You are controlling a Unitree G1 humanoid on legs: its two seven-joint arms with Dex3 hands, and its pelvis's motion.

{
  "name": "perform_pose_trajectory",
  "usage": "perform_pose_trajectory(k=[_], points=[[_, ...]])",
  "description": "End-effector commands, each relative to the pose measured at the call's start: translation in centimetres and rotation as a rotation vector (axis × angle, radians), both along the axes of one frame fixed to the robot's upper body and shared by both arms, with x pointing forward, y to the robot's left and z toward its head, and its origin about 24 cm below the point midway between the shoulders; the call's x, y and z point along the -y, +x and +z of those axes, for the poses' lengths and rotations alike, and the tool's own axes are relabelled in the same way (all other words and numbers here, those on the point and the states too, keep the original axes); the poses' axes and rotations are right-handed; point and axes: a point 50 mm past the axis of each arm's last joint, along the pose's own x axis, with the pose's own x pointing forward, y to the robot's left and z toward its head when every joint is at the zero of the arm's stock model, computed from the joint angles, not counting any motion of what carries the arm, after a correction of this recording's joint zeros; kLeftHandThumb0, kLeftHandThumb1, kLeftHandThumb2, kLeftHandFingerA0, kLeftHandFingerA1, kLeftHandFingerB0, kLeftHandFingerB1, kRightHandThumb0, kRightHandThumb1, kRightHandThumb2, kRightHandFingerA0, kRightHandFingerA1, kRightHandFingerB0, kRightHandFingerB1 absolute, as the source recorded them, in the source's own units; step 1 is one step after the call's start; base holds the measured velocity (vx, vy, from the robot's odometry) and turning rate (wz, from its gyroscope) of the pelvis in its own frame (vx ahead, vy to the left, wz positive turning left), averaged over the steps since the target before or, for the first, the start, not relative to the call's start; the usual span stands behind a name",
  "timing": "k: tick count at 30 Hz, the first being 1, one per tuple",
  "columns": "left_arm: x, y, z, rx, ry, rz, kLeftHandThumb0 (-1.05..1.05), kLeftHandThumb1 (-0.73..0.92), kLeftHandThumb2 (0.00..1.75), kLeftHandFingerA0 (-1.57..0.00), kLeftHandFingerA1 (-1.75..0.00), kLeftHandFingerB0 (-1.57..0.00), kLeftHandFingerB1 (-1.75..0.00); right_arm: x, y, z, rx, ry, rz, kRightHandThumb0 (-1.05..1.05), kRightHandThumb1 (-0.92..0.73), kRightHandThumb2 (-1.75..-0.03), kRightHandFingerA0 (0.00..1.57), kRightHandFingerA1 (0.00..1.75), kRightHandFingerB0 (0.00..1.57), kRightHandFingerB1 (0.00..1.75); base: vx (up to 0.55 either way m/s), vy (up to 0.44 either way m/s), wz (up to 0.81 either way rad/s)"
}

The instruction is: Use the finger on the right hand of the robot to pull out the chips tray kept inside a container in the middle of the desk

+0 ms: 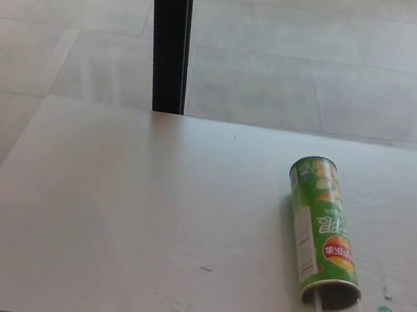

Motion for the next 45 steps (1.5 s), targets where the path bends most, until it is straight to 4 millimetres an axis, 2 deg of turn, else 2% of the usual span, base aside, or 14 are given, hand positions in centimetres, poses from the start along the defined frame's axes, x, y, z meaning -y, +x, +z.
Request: perform_pose_trajectory(k=[1, 2, 3, 4, 6, 7, 13, 17, 20, 25, 29, 31, 36, 45], points=[[-1.1, -0.6, 0.6, 0.003, -0.019, 0.021, -0.69, 0.73, 0.62, -0.39, -0.66, -0.32, -0.44, -4.4, 3.0, 6.3, 0.142, -0.051, 0.188, -0.52, -0.45, -0.84, 0.85, 0.69, 0.48, 0.53, 0.0, 0.0, 0.0], [-1.1, -0.7, 0.6, -0.004, 0.003, 0.012, -0.7, 0.73, 0.62, -0.41, -0.67, -0.34, -0.43, -5.9, 3.9, 6.9, 0.126, -0.096, 0.255, -0.4, -0.58, -0.58, 0.92, 0.66, 0.5, 0.36, 0.0, 0.0, 0.0], [-1.1, -0.7, 0.6, -0.013, 0.007, 0.012, -0.72, 0.57, 0.98, -0.43, -0.69, -0.28, -0.52, -7.1, 4.3, 7.1, 0.124, -0.102, 0.293, -0.36, -0.58, -0.59, 0.91, 0.69, 0.46, 0.37, 0.0, 0.0, 0.0], [-1.1, -0.8, 0.6, -0.017, 0.008, 0.003, -0.7, 0.73, 0.62, -0.39, -0.65, -0.32, -0.41, -8.1, 4.6, 7.2, 0.106, -0.118, 0.335, -0.3, -0.61, -0.58, 0.85, 0.7, 0.42, 0.37, 0.0, 0.0, 0.0], [-1.3, -0.9, 0.5, -0.019, 0.002, 0.002, -0.7, 0.73, 0.62, -0.39, -0.66, -0.3, -0.39, -8.9, 5.0, 6.9, 0.083, -0.165, 0.393, -0.23, -0.65, -0.59, 0.78, 0.75, 0.35, 0.38, 0.0, 0.0, 0.0], [-1.3, -1.0, 0.5, -0.017, -0.009, 0.011, -0.7, 0.72, 0.62, -0.39, -0.66, -0.3, -0.38, -10.3, 5.5, 6.4, 0.028, -0.204, 0.436, -0.21, -0.66, -0.59, 0.75, 0.71, 0.32, 0.36, 0.0, 0.0, 0.0], [-1.3, -1.2, 0.4, -0.04, 0.004, -0.008, -0.71, 0.72, 0.62, -0.35, -0.66, -0.29, -0.39, -14.3, 6.7, 4.3, -0.088, -0.239, 0.566, -0.22, -0.6, -0.57, 0.85, 0.84, 0.38, 0.4, 0.0, 0.0, 0.0], [-1.5, -1.3, 0.3, -0.057, 0.007, 0.002, -0.7, 0.72, 0.61, -0.37, -0.65, -0.32, -0.41, -15.8, 7.2, 2.6, -0.178, -0.26, 0.623, -0.19, -0.6, -0.57, 0.84, 1.06, 0.38, 0.4, 0.0, 0.0, 0.0], [-1.5, -1.4, 0.3, -0.063, 0.018, -0.002, -0.69, 0.72, 0.62, -0.38, -0.66, -0.34, -0.42, -16.5, 7.7, 1.9, -0.216, -0.297, 0.659, -0.22, -0.59, -0.57, 0.86, 1.11, 0.39, 0.4, 0.0, 0.0, 0.0], [-1.6, -1.4, 0.3, -0.058, 0.013, 0.008, -0.7, 0.73, 0.62, -0.36, -0.69, -0.32, -0.44, -18.1, 8.4, 0.8, -0.283, -0.332, 0.726, -0.25, -0.58, -0.57, 0.84, 1.05, 0.42, 0.4, 0.0, 0.0, 0.0], [-1.5, -1.3, 0.3, -0.063, 0.022, -0.006, -0.69, 0.73, 0.62, -0.37, -0.67, -0.33, -0.44, -18.6, 8.7, 0.0, -0.321, -0.369, 0.742, -0.2, -0.57, -0.57, 0.89, 1.12, 0.45, 0.41, 0.0, 0.0, 0.0], [-1.6, -1.2, 0.4, -0.06, 0.012, 0.004, -0.68, 0.73, 0.62, -0.37, -0.66, -0.33, -0.44, -18.7, 9.0, -0.7, -0.342, -0.401, 0.755, -0.17, -0.57, -0.57, 0.92, 1.23, 0.47, 0.42, 0.0, 0.0, 0.0], [-1.7, -1.2, 0.4, -0.054, 0.006, 0.003, -0.7, 0.72, 0.62, -0.37, -0.71, -0.32, -0.45, -18.6, 9.5, -1.4, -0.386, -0.445, 0.744, -0.14, -0.57, -0.57, 0.87, 1.29, 0.51, 0.43, 0.0, 0.0, 0.0], [-1.8, -1.0, 0.4, -0.065, 0.013, 0.009, -0.67, 0.73, 0.62, -0.37, -0.62, -0.33, -0.41, -19.4, 9.4, -2.0, -0.444, -0.517, 0.852, -0.06, -0.61, -0.6, 0.74, 1.4, 0.54, 0.49, 0.0, 0.0, 0.0]])
